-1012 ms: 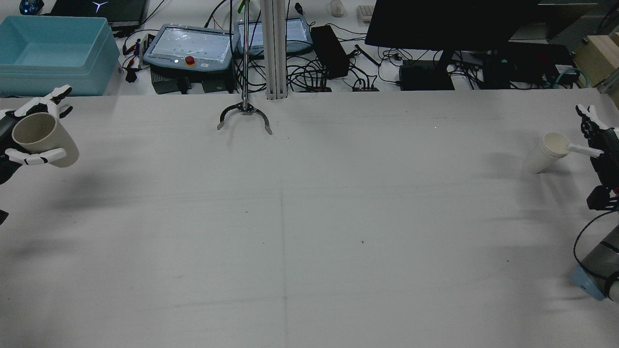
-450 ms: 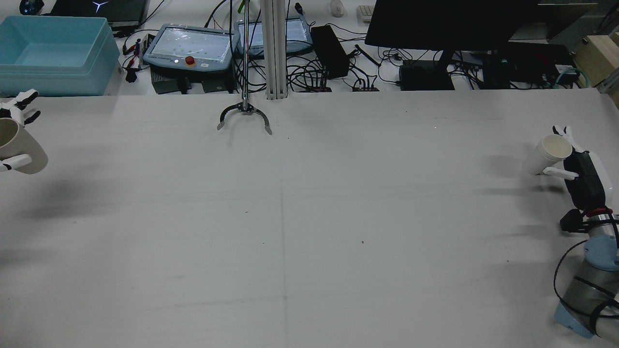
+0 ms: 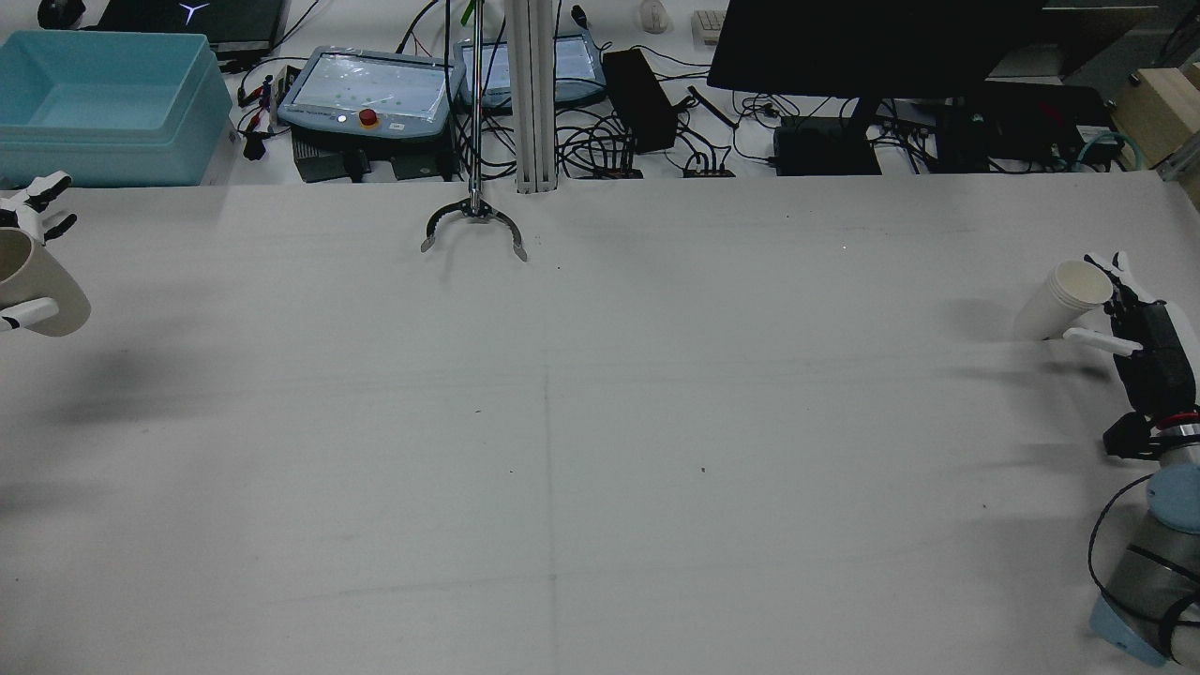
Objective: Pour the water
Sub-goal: 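Lift the white cup with the right hand while the left holds its cup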
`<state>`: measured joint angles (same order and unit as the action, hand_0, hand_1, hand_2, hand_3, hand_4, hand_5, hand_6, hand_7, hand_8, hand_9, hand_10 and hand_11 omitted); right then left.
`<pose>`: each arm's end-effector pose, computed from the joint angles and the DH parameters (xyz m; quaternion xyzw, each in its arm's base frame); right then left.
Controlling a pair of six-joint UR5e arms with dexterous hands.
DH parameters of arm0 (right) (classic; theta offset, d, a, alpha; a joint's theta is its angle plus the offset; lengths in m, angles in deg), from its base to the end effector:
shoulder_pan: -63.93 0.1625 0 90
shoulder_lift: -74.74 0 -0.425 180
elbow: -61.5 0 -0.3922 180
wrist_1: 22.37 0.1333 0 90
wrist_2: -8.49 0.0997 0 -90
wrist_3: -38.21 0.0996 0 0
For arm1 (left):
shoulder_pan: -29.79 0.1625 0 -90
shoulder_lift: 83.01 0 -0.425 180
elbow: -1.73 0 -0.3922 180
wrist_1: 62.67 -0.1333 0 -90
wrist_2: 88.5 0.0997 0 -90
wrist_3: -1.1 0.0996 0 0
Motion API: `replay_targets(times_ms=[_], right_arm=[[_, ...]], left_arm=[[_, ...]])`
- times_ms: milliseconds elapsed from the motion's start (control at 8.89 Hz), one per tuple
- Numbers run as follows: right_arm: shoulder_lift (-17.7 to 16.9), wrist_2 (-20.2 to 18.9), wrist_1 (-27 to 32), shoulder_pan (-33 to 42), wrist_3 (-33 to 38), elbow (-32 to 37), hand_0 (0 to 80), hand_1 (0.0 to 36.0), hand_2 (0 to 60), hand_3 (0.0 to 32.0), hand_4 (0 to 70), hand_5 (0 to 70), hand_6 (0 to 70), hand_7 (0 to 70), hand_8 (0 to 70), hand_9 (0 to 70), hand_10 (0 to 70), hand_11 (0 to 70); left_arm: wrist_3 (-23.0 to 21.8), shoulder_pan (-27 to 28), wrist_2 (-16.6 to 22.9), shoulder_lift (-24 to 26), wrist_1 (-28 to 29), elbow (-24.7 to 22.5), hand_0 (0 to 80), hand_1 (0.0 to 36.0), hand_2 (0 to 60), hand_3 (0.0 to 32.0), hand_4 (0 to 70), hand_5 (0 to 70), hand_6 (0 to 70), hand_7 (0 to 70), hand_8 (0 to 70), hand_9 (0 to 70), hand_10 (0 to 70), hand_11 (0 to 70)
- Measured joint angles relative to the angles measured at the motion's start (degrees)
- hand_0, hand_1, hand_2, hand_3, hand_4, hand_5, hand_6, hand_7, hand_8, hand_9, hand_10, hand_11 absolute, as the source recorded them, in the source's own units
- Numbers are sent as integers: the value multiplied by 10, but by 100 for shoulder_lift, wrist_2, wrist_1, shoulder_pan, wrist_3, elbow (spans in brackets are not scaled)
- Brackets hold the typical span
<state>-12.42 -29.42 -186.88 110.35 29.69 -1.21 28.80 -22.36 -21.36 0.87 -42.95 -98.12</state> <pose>-0.1381 -0.4525 0.8573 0.1425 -0.6572 0.7389 0.0436 0.1525 -0.4766 0.6145 0.0358 0.8259 -0.5419 0.1518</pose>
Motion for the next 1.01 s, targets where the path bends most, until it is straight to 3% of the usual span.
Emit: replay_targets(times_ms=[225,1012], right_arm=[[-3,8,12,-10,162,58,495,97,0,0,109,34,25,14,55,18,28,53],[87,3,-70,91,326,247,503,109,0,0,138,86,64,85,55,23,29,55]], left_arm=[[-1,9,0,0,-1,0,379,360,600,0,155,700,52,117,0,10,63,117],[6,40,0,20,-136,28,390,360,600,0,150,700,56,118,1,10,64,118]])
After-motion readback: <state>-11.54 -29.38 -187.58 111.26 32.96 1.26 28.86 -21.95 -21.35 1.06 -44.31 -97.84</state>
